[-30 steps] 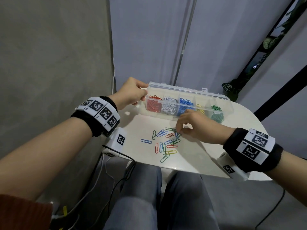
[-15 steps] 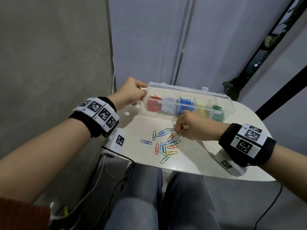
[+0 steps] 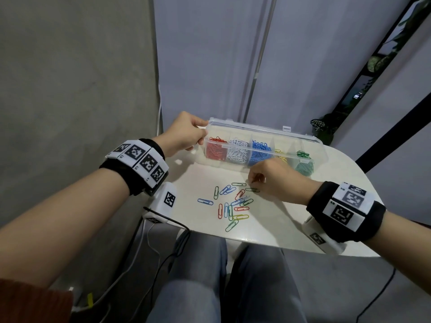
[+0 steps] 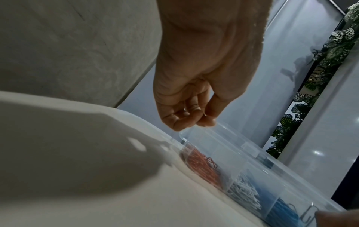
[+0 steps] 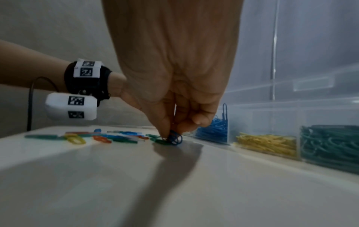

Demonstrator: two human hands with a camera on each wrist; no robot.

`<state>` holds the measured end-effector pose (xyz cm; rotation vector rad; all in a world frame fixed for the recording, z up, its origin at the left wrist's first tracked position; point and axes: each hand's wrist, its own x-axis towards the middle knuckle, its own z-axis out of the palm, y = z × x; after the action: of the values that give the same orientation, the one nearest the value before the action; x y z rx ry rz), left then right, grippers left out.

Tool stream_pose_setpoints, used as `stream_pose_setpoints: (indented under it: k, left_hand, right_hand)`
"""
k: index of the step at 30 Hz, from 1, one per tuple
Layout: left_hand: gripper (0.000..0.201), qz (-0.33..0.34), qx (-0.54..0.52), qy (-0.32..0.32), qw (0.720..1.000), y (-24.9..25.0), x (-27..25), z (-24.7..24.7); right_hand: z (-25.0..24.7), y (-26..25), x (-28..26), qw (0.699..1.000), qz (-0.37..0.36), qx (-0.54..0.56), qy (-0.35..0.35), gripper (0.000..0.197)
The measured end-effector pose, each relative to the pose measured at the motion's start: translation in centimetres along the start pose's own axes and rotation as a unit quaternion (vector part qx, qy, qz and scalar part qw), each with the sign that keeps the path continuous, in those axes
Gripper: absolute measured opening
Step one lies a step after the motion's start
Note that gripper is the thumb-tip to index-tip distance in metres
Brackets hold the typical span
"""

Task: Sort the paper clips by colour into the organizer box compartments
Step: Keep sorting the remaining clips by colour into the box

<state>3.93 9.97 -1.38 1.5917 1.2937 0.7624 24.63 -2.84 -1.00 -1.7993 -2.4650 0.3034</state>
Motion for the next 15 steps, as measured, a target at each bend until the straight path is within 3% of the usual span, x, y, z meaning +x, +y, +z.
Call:
stream_pose_setpoints:
  k: [3, 7, 11, 15]
  left_hand:
    - [0.039, -0.001, 0.000, -0.001, 1.000, 0.0, 0.0, 0.0]
    - [0.039, 0.002, 0.003, -0.002, 1.000, 0.2, 0.0, 0.0]
    - [0.038, 0.001, 0.007, -0.001, 1.000, 0.2, -0.1, -0.1]
    - [0.037, 0.004, 0.006, -0.004, 1.000, 0.2, -0.1, -0.1]
  right_hand:
    - [-1.6, 0.3, 0.3, 0.992, 0.030, 0.090, 0.087, 0.014]
    - [-4.3, 1.5, 2.1, 0.933, 0.119, 0.244, 0.237, 0.012]
    - [-5.2, 2.9, 3.5, 0.913, 0.192, 0.278, 0.230, 0.010]
    - [-5.2, 2.1, 3.0, 0.920, 0.163, 0.265, 0.238, 0.010]
